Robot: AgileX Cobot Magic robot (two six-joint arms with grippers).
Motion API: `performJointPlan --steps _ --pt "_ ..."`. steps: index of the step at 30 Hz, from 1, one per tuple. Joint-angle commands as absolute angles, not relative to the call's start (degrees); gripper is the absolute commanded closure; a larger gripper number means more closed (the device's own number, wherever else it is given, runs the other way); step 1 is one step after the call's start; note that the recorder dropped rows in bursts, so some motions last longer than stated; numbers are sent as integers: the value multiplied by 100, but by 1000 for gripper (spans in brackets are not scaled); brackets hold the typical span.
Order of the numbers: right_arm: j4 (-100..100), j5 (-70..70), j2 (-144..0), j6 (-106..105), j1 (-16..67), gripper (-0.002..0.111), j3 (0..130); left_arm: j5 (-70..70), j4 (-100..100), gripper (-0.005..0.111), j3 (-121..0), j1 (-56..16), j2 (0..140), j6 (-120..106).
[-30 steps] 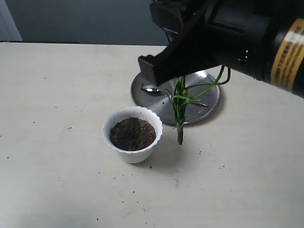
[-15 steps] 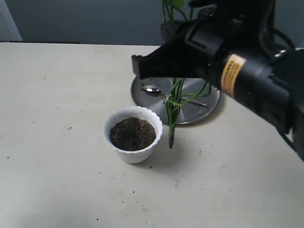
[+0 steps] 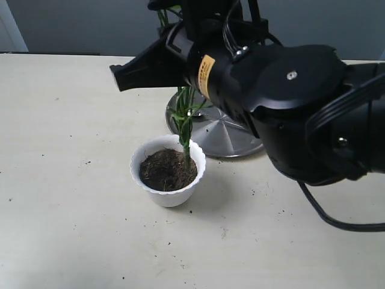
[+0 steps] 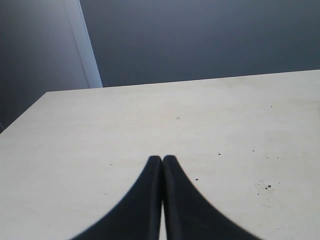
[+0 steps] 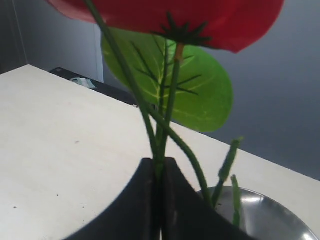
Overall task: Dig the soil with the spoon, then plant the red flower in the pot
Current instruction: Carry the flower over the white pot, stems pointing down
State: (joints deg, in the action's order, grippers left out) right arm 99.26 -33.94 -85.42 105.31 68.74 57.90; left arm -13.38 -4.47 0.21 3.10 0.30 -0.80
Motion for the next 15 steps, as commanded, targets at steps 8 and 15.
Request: performJointPlan --steps 8,15 --pt "9807 -3402 -8561 9233 6862 109 5863 -1330 -403 106 0 270 0 -58" --pt "9246 -2829 -8546 9084 6862 109 5863 -1330 -403 106 0 270 0 -58"
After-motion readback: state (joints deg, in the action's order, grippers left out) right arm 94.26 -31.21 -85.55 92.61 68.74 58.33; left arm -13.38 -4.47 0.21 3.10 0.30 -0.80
